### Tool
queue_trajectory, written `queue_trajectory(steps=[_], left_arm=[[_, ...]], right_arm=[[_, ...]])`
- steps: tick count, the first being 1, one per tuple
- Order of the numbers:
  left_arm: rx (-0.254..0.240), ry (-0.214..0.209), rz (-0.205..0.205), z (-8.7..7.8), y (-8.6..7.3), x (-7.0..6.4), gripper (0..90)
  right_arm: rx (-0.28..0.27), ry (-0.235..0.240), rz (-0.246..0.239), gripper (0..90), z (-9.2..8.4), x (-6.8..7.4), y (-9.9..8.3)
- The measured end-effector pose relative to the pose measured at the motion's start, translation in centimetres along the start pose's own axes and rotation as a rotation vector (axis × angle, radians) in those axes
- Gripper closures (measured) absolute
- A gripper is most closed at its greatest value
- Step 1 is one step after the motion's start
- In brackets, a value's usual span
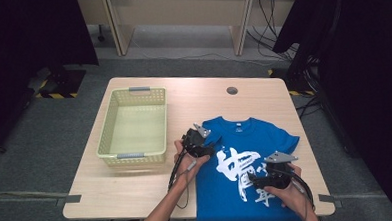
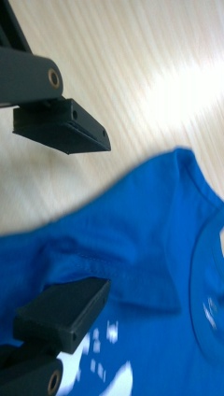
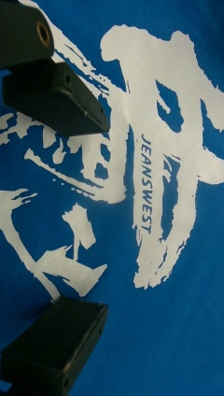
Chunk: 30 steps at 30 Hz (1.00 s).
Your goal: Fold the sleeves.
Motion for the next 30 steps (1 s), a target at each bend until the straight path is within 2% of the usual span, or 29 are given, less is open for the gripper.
queue_trajectory(steps=[2,5,6,9,10,13,15,16,17,18,20,22,24,25,27,28,30], left_arm=[[-0.010,-0.024,0.008,-0.5,-0.1,-0.3,26.6],[-0.019,-0.063,-0.004,-1.4,-0.2,-0.4,24.7],[-0.023,-0.064,-0.006,-1.7,-0.2,-0.3,24.2],[-0.031,-0.055,-0.028,-2.0,-0.2,0.4,23.3],[-0.033,-0.043,-0.057,-2.0,-0.1,1.0,23.2],[-0.023,-0.038,-0.060,-1.8,-0.4,1.3,23.0],[-0.013,-0.029,-0.055,-1.7,-0.5,1.2,23.0],[0.010,-0.005,-0.016,-1.3,-1.0,1.1,23.2],[0.025,-0.003,-0.004,-1.0,-1.3,1.1,23.4],[0.019,-0.016,-0.018,-0.9,-1.5,1.1,23.1],[0.018,-0.017,-0.028,-0.9,-1.5,1.2,23.2],[0.015,0.002,-0.018,-1.4,-1.5,1.5,23.5],[0.006,-0.006,-0.016,-2.0,-1.4,1.4,23.4],[0.002,-0.003,-0.011,-2.2,-1.4,1.4,23.4],[-0.003,0.030,0.033,-2.5,-1.6,1.5,23.5],[0.002,0.043,0.042,-2.5,-1.8,1.7,23.7],[0.009,0.036,0.010,-2.2,-2.2,2.2,23.2]], right_arm=[[-0.001,0.000,-0.001,12.1,0.0,0.0,0.0],[-0.001,0.000,0.000,12.1,0.0,0.0,0.0],[-0.001,0.000,0.000,12.1,0.0,0.0,0.0],[0.000,0.000,0.001,12.1,0.0,0.0,0.0],[0.001,-0.001,0.003,12.1,0.0,0.0,0.0],[0.001,-0.001,0.003,12.1,0.0,0.0,0.0],[0.001,0.000,0.002,12.1,0.0,0.0,0.0],[0.000,0.000,0.001,12.1,0.0,0.0,0.0],[0.001,0.000,0.002,12.1,0.0,0.0,0.0],[0.000,0.000,0.001,12.1,0.0,0.0,0.0],[-0.001,-0.001,0.000,12.1,0.0,0.0,0.0],[0.000,0.000,0.001,12.1,0.0,0.0,0.0],[0.001,0.000,0.002,12.1,0.0,0.0,0.0],[-0.001,0.000,0.001,12.1,0.0,0.0,0.0],[0.000,0.000,0.001,12.0,0.0,0.0,0.0],[0.001,0.000,0.002,12.0,0.0,0.0,0.0],[-0.001,-0.001,0.001,12.0,0.0,0.0,0.0]])
Point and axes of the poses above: each handheld gripper's, and its own axes: z roughly forward along the jaws, y roughly out of its top, x roughly to its left, the point moved 3 cm from there along z, roughly forward along the jaws, and after that the axes turned 15 degrees about -z, right-handed, at the moved point
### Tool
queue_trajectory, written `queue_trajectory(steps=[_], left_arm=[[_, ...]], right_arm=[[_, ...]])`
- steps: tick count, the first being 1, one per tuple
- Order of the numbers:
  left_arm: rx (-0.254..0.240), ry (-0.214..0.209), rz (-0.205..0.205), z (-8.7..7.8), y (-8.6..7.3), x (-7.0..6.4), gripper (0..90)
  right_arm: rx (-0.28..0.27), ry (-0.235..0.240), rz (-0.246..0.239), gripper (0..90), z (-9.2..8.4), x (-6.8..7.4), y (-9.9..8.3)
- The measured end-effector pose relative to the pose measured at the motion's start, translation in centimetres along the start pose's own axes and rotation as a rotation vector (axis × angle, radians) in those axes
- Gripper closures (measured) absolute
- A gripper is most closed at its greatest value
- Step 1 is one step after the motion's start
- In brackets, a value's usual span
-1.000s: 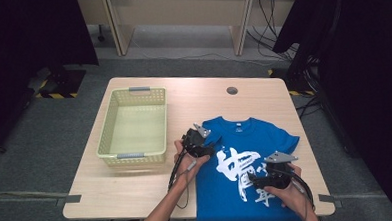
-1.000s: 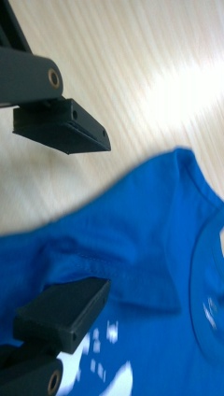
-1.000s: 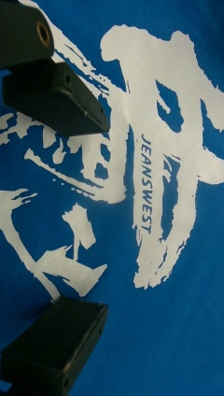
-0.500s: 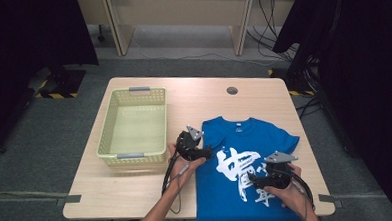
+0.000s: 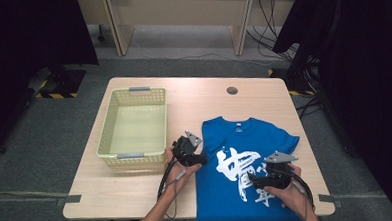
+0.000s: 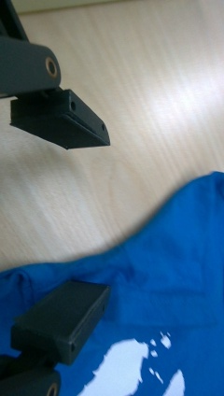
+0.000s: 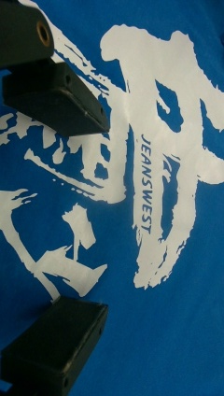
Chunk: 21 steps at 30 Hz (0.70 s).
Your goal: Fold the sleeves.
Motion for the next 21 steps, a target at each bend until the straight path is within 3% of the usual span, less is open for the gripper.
queue_trajectory(steps=[2,6,12,14,15,17,21], left_arm=[[0.001,-0.023,-0.044,-0.1,-0.3,0.2,23.0],[0.001,-0.063,-0.036,-1.1,-0.6,-0.2,22.1],[0.019,-0.056,-0.020,-1.5,-1.6,-0.2,21.2],[0.039,-0.098,-0.062,-2.1,-1.8,-0.3,20.3],[0.032,-0.118,-0.065,-2.7,-1.8,-0.5,19.2],[0.009,-0.111,-0.026,-3.7,-2.0,-0.9,19.3],[0.011,-0.148,-0.035,-4.2,-2.7,-1.5,18.8]], right_arm=[[-0.001,0.000,0.000,12.1,0.0,0.0,0.0],[0.001,0.001,0.001,12.1,0.0,0.0,0.0],[0.000,0.000,0.000,12.1,0.0,0.0,0.0],[0.002,0.001,0.001,12.0,0.0,0.0,0.0],[0.002,0.001,0.001,12.0,0.0,0.0,0.0],[0.001,0.001,0.001,12.0,0.0,0.0,0.0],[0.003,-0.002,0.003,12.0,0.0,0.0,0.0]])
Point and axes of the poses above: each handheld gripper's, and its own axes: z roughly forward along the jaws, y roughly out of its top, x roughly to its left, the point moved 3 cm from there along z, roughly forward along the jaws, and after that the axes turned 15 degrees about -z, right-handed, at the moved point
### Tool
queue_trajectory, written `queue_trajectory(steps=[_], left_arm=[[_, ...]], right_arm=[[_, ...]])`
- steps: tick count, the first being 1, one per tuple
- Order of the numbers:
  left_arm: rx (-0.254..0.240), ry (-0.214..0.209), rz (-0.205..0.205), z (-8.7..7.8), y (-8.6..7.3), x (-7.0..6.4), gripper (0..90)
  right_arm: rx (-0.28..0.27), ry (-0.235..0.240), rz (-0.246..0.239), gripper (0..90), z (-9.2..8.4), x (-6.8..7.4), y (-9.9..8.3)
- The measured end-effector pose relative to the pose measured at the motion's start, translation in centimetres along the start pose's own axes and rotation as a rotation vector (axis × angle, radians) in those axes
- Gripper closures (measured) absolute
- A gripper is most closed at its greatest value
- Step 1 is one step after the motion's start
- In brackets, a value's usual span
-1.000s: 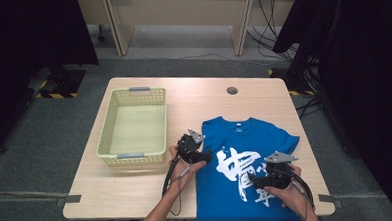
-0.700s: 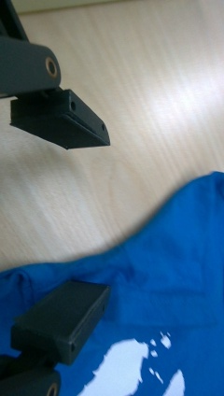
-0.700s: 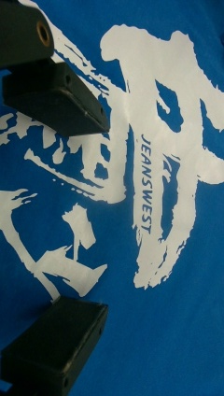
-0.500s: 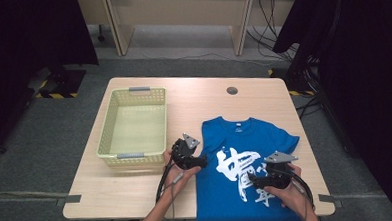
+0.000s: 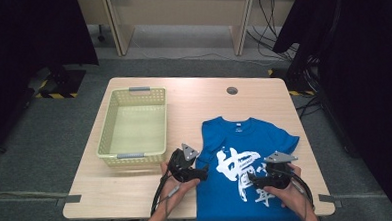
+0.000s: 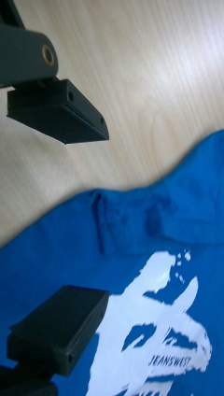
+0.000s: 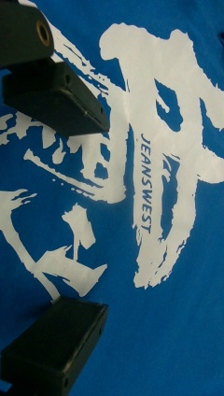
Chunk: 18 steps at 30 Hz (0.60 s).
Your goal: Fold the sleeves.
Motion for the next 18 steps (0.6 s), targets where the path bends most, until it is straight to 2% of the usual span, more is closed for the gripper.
queue_trajectory(steps=[3,8,13,16,18], left_arm=[[0.004,-0.013,0.019,-0.2,-0.5,-0.5,18.2],[0.009,0.003,0.061,-0.5,-1.6,-0.7,17.0],[0.029,-0.006,0.078,-0.8,-2.4,-0.4,12.9],[0.061,-0.026,0.067,-1.1,-2.9,-0.1,8.9],[0.059,-0.025,0.087,-1.4,-3.1,0.2,6.7]], right_arm=[[0.002,0.000,0.001,11.9,0.0,0.0,0.0],[0.003,0.001,0.001,11.9,0.0,0.0,0.0],[0.002,0.000,0.002,12.0,0.0,0.0,0.0],[0.002,0.000,0.002,12.0,0.0,0.0,0.0],[0.004,0.002,0.001,11.9,0.0,0.0,0.1]])
Point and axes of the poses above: each handheld gripper's, and its own axes: z roughly forward along the jaws, y roughly out of its top, x roughly to its left, the point moved 3 cm from there along z, roughly forward along the jaws, and after that the axes turned 15 degrees about -z, right-handed, at the moved point
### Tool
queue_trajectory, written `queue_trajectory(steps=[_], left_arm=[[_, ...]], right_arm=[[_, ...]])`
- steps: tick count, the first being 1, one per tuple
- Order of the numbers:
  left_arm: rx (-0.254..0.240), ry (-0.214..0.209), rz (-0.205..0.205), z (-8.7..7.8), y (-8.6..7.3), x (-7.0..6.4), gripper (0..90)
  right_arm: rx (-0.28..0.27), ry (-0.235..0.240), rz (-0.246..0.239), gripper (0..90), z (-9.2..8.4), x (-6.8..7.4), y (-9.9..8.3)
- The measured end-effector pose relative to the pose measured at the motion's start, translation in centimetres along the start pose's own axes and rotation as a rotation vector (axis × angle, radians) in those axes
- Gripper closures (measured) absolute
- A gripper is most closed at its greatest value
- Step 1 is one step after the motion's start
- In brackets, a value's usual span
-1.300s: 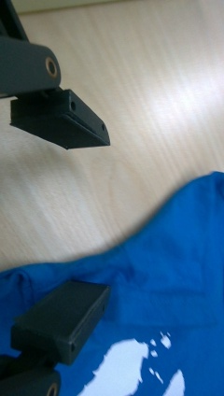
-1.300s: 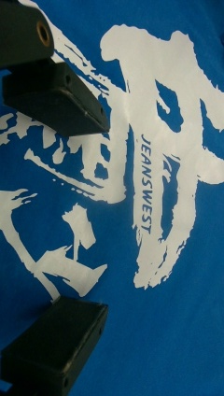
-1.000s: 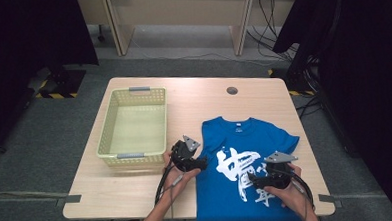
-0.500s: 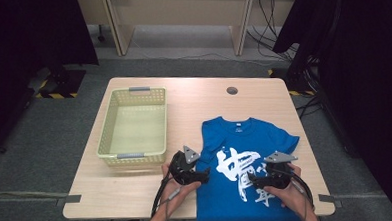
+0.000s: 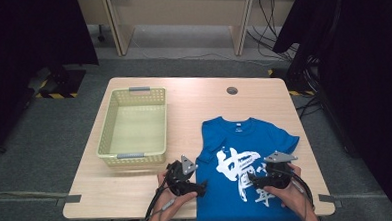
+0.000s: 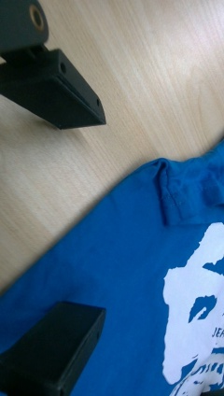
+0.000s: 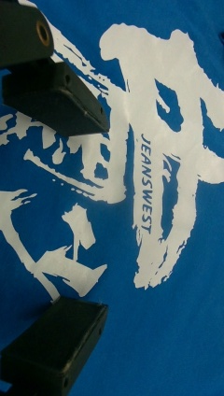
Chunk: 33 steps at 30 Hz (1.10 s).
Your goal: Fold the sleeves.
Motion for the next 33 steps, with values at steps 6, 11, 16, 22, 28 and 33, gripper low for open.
queue_trajectory(steps=[6,11,16,22,28,33], left_arm=[[0.017,0.005,0.002,0.0,-0.1,0.2,5.1],[0.020,-0.005,0.007,-0.2,-0.2,0.3,5.1],[0.019,-0.037,-0.004,-0.4,-0.3,0.6,4.8],[0.018,0.010,-0.002,-0.4,-0.4,1.0,3.3],[0.020,0.012,-0.004,-0.4,-0.4,1.0,2.3],[0.020,0.012,-0.004,-0.4,-0.4,1.0,2.2]], right_arm=[[-0.003,0.017,-0.001,11.9,-0.5,-0.1,0.4],[-0.007,-0.006,0.019,12.2,-0.9,-1.0,0.3],[-0.033,-0.036,0.021,12.3,-2.1,-1.9,0.8],[-0.053,-0.092,0.061,12.4,-3.5,-4.0,0.9],[-0.041,-0.156,0.118,12.4,-4.0,-6.4,0.5],[-0.021,-0.199,0.162,12.7,-3.7,-8.4,0.4]])
Point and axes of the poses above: each handheld gripper's, and its own axes: z roughly forward along the jaws, y roughly out of its top, x roughly to its left, the point moved 3 cm from there along z, roughly forward along the jaws, and after that the axes turned 15 degrees about -z, right-handed, at the moved point
